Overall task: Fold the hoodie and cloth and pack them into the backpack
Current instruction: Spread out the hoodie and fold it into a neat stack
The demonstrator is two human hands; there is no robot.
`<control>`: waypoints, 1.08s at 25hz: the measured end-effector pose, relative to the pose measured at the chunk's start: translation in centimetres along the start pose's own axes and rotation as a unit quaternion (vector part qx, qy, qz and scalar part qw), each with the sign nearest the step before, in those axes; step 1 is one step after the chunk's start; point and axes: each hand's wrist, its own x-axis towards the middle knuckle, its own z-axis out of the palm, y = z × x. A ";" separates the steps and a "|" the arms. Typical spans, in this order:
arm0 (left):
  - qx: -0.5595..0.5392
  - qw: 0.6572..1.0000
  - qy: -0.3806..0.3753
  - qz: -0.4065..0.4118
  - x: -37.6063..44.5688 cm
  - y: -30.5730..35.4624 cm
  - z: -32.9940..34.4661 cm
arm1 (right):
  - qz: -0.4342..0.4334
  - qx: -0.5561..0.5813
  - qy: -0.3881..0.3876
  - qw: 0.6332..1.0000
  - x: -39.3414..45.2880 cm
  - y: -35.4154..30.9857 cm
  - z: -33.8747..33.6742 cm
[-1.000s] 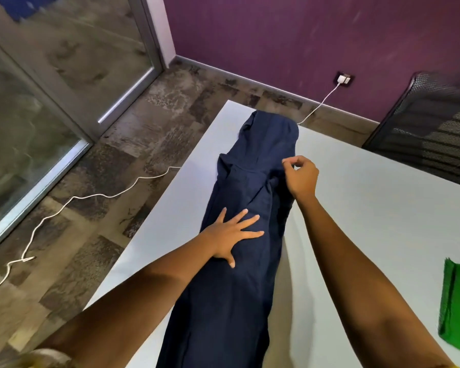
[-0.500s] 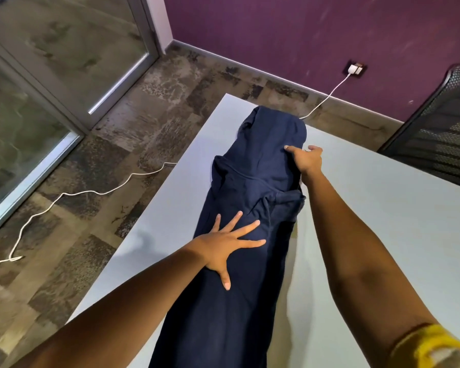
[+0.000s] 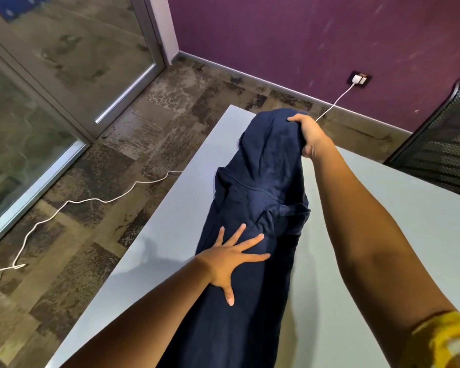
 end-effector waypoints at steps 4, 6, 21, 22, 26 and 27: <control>0.002 1.000 0.011 -0.005 -0.1 0.1 0.1 | -0.136 -0.100 0.037 0.985 -3.8 -1.9 1.9; 0.015 1.000 0.008 -0.005 -0.1 0.3 0.1 | -0.196 -0.130 -0.028 0.971 -7.2 -1.6 2.3; -0.280 0.926 0.208 -0.146 -6.5 3.7 5.5 | -0.148 -0.552 -0.198 0.797 -20.8 18.9 -5.7; -0.351 0.899 0.213 -0.151 -7.3 4.4 5.9 | -0.150 -0.559 -0.173 0.797 -21.0 19.5 -5.4; -0.585 0.695 0.346 -0.234 -7.6 6.2 3.5 | -0.199 -0.650 -0.073 0.730 -23.2 21.7 -3.6; -0.574 0.682 0.368 -0.265 -7.4 6.3 2.9 | -0.229 -0.654 -0.044 0.719 -23.7 22.1 -3.3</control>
